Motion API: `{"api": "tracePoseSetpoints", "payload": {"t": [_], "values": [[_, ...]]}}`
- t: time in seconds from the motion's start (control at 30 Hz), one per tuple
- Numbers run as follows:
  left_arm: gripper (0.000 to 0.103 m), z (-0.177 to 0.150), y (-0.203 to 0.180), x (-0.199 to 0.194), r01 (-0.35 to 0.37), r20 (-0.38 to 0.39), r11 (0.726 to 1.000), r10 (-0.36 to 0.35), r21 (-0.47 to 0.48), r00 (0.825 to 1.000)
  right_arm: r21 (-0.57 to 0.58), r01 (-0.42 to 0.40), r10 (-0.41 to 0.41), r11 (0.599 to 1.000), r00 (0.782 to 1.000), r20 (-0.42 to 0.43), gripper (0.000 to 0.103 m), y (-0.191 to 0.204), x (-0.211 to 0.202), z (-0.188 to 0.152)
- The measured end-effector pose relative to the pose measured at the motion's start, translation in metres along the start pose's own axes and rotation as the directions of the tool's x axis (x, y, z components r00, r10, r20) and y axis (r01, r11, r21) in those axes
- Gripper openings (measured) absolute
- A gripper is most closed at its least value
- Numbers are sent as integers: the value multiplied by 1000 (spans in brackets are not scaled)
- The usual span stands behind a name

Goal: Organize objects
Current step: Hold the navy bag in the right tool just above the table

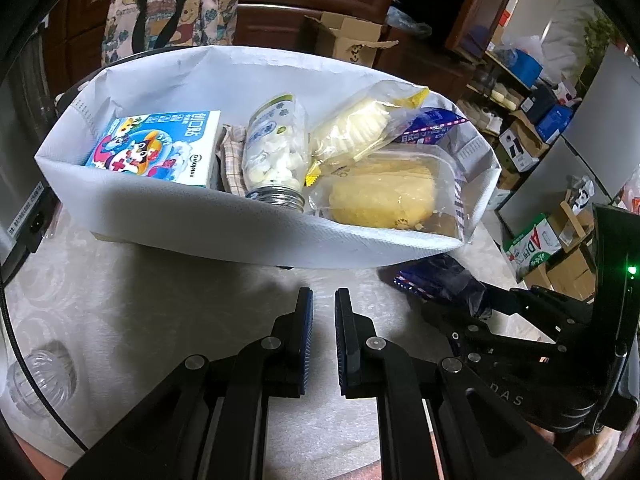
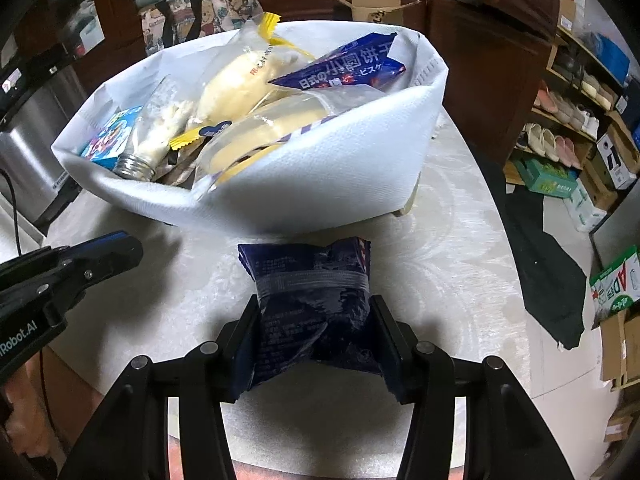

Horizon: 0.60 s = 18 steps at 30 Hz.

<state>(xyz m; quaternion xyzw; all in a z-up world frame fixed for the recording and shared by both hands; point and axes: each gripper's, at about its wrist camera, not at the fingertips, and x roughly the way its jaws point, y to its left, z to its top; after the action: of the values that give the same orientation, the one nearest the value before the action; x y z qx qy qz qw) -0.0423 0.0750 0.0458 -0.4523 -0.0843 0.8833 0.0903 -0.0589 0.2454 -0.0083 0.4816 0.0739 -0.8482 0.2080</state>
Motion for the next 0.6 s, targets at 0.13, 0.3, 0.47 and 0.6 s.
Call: {"api": "tracePoseSetpoints", "payload": {"t": [0.13,0.3,0.47,0.6], "values": [[9,-2,-1,2,-7,-5,1000,7,11,1000,4,-5,5,1000,1000,-2,50,1,-1,-1],[9,-3,1,1,-12,-4,1000,12,16,1000,4,-5,5,1000,1000,-3,50,-1,0,1],[9,-4,2,1,-10,-2,1000,10,16,1000,11,-3,3,1000,1000,4,50,0,-1,0],[9,-3,0,1,0,-2,1000,0,21,1000,22,1,-2,1000,1000,26,50,0,-7,-5]]}}
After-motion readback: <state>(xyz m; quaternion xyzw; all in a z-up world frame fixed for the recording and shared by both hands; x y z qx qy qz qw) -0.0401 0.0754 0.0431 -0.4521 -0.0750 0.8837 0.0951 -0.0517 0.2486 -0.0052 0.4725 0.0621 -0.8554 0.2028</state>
